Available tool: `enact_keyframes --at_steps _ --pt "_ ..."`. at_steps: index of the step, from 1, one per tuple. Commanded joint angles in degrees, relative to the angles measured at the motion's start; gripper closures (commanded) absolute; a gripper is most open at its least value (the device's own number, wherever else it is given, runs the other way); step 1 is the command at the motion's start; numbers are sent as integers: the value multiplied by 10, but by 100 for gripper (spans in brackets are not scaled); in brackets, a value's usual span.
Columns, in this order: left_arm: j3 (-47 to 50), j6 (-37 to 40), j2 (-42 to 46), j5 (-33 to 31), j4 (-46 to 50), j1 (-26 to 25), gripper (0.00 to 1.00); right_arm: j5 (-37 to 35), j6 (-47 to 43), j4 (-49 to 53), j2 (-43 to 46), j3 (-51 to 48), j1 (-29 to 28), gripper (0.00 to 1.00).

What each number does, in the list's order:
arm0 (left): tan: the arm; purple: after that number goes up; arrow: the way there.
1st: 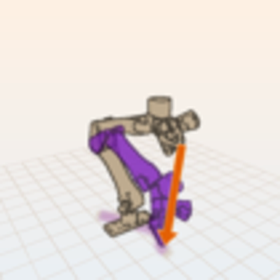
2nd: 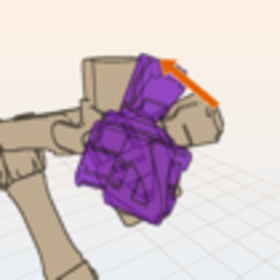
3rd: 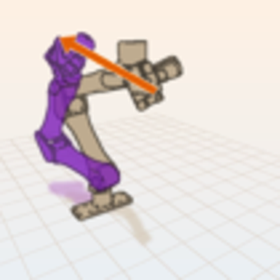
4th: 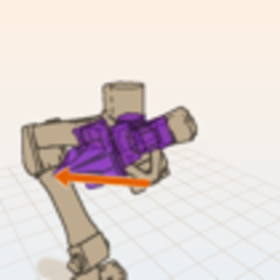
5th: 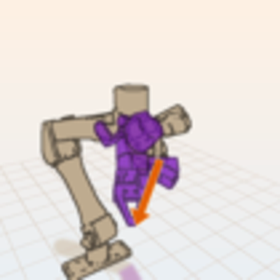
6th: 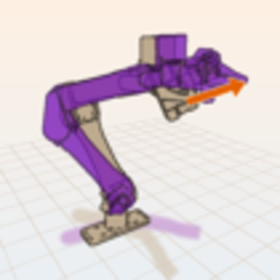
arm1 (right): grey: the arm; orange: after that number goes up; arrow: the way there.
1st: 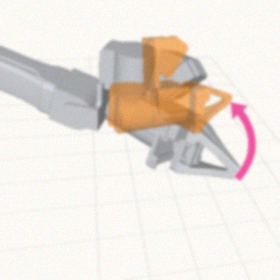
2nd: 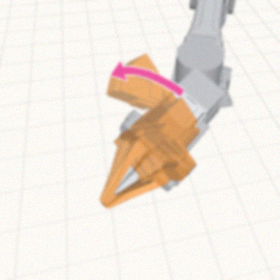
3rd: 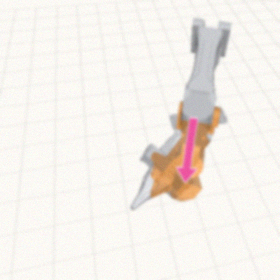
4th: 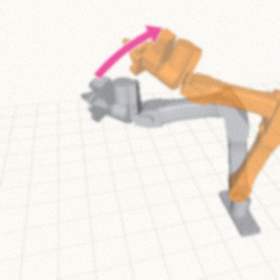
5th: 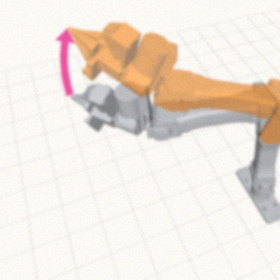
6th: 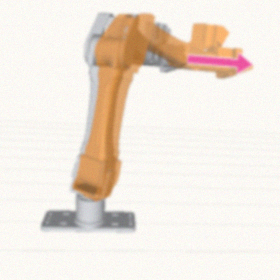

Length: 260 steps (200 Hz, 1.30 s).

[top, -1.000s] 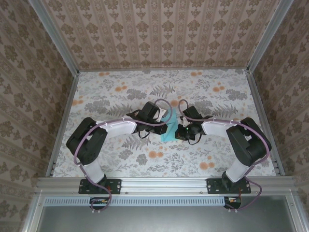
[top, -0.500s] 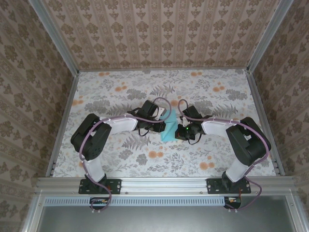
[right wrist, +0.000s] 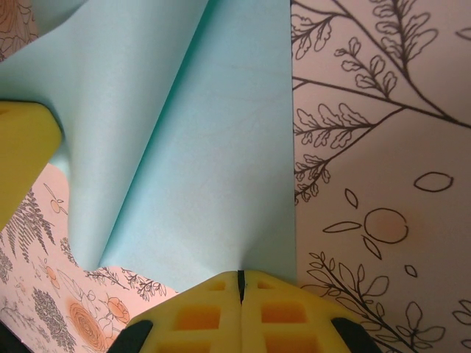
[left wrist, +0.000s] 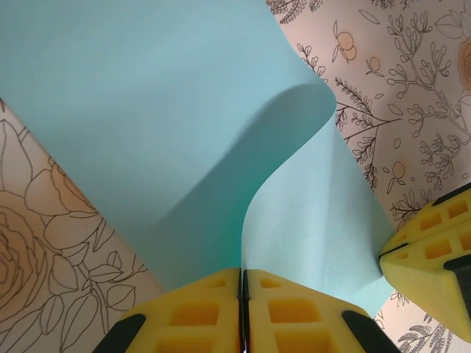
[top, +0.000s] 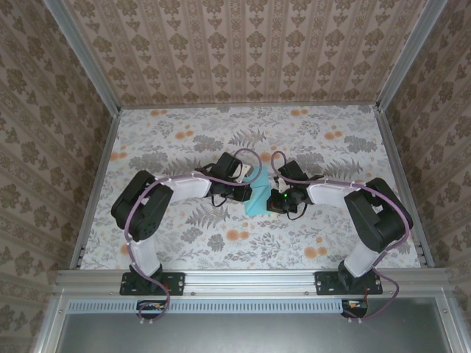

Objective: Fold a paper plane with a square sheet of paper (fold left side to right side)
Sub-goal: Fold the triangle a second time at the center of the table.

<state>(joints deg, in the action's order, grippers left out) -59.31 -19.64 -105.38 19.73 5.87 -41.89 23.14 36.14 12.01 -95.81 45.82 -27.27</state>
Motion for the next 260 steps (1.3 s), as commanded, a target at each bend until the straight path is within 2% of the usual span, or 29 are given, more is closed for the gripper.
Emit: enact_keyframes --at_steps 1,260 --pt "-16 18 -8 2 17 4 90 1 -9 34 -24 0 -3 99" --pt "-11 31 -11 -20 11 8 89 -11 -22 68 -32 12 -2 99"
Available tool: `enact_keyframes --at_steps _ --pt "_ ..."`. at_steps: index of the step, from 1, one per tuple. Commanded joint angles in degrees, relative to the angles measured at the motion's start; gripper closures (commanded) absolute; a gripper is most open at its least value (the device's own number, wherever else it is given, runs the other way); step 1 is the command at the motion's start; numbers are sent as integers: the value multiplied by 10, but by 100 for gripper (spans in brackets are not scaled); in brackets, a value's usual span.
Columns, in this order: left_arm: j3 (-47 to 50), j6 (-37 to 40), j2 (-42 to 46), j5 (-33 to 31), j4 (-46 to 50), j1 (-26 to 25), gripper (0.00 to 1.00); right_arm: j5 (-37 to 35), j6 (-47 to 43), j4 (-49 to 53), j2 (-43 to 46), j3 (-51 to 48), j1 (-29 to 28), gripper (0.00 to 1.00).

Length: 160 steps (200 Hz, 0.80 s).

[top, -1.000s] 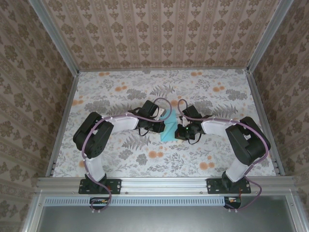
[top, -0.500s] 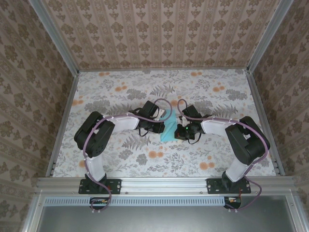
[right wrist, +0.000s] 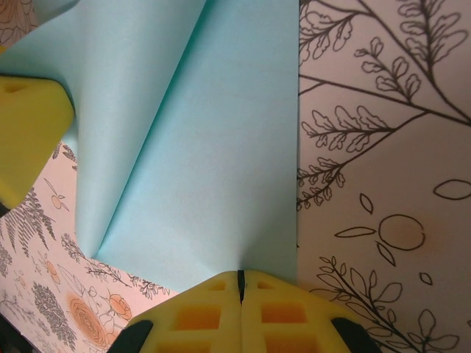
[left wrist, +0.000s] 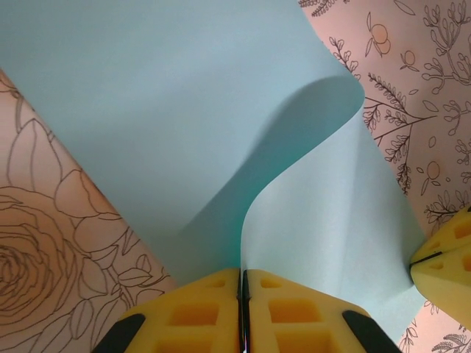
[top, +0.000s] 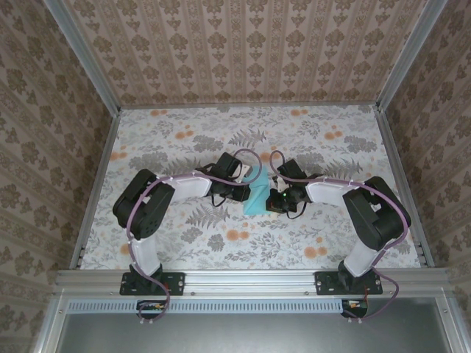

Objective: Fold a paper plane with a square sheet of paper (fold left side to right side)
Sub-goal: Fold the triangle a second time at the center of the table.

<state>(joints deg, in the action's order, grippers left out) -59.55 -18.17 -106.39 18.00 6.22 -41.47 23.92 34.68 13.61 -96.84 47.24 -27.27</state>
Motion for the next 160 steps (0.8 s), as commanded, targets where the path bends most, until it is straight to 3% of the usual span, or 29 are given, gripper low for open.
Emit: enact_keyframes --at_steps 1,160 --pt "-8 16 -1 -3 7 5 89 -19 -8 52 -22 -2 -2 99" --pt "-19 35 -20 14 32 -4 89 -19 -11 59 -23 6 -2 99"
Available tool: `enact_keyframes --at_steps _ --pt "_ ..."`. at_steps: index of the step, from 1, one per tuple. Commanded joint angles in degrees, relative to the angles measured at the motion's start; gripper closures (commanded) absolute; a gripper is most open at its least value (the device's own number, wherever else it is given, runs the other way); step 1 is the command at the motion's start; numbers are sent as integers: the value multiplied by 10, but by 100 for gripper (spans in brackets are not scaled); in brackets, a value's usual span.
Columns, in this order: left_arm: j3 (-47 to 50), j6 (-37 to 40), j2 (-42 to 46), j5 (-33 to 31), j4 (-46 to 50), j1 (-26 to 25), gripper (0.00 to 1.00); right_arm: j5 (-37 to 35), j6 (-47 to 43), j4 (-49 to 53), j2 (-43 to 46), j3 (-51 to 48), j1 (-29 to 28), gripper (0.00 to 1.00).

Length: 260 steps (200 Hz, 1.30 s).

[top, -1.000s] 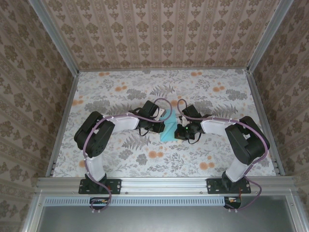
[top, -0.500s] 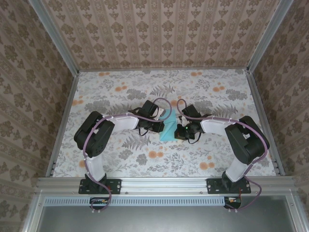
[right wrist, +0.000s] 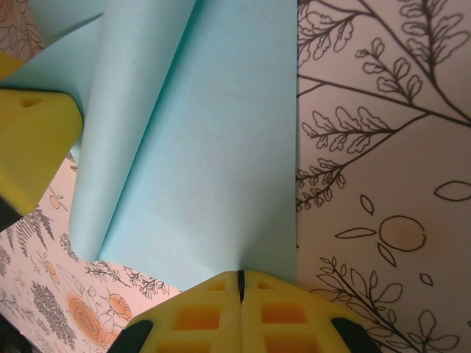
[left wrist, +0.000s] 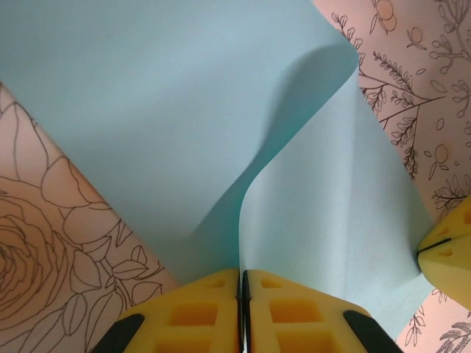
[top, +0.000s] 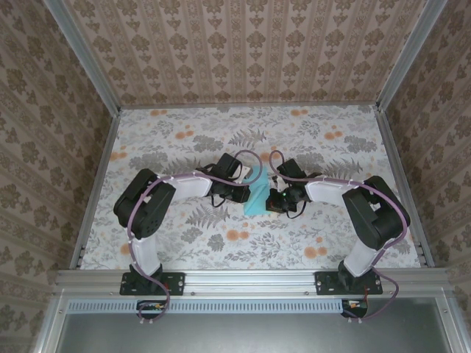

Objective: Fold a paper plane with a square sheet of paper (fold left side to right side)
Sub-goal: Fold the triangle a second time at the center of the table.

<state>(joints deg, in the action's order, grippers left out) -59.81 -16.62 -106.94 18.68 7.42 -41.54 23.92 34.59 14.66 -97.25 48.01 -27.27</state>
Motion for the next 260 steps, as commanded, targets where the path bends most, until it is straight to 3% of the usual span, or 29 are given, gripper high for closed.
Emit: enact_keyframes --at_steps 1,260 --pt "-16 19 -14 6 20 -3 89 -19 -10 48 -19 -2 -2 99" --pt "-16 23 -8 -25 12 -12 88 -19 -13 53 -21 -3 -2 99"
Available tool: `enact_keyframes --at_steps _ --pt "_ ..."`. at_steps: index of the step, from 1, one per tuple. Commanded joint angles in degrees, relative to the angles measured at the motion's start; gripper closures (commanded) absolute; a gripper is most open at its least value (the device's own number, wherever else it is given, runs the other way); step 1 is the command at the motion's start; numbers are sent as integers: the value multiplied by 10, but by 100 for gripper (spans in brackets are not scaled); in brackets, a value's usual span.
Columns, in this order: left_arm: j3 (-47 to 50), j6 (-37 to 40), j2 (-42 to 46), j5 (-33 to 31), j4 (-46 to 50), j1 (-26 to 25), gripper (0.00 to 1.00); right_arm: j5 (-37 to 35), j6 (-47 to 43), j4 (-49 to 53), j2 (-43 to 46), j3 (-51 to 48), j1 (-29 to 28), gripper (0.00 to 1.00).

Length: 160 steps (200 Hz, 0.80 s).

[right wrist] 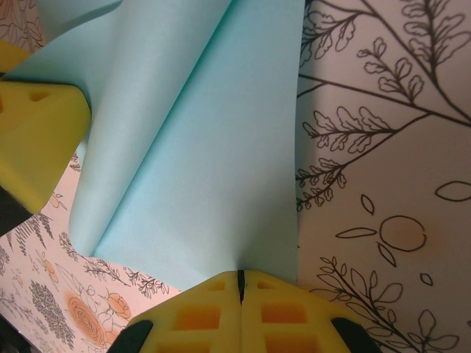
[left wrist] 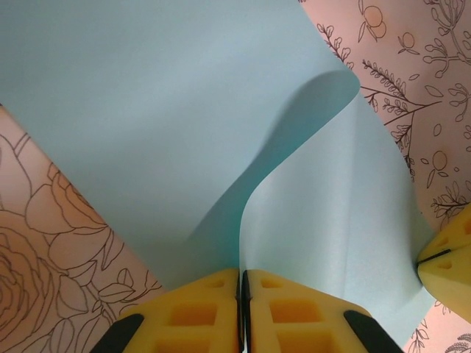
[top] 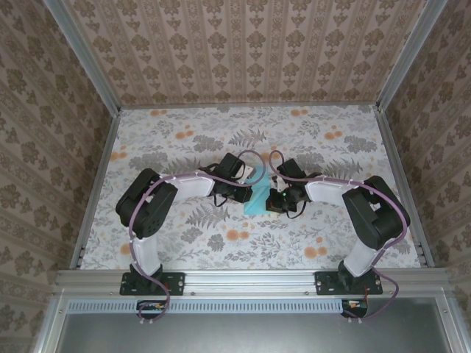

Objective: Fold a paper plane with a square sheet of paper (fold left side to right side)
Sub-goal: Fold the triangle a second time at the center of the table.

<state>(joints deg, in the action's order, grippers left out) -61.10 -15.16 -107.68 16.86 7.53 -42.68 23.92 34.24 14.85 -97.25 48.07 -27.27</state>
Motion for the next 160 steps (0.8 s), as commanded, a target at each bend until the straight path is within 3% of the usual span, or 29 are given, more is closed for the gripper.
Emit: enact_keyframes --at_steps 1,125,160 --pt "-3 8 -1 -6 11 0 88 -19 -9 51 -21 -4 -2 99" --pt "-4 22 -19 -9 39 -11 89 51 9 -13 38 -11 26 98" --pt "-7 24 -19 -13 41 -14 89 88 49 -83 53 -14 44 99"
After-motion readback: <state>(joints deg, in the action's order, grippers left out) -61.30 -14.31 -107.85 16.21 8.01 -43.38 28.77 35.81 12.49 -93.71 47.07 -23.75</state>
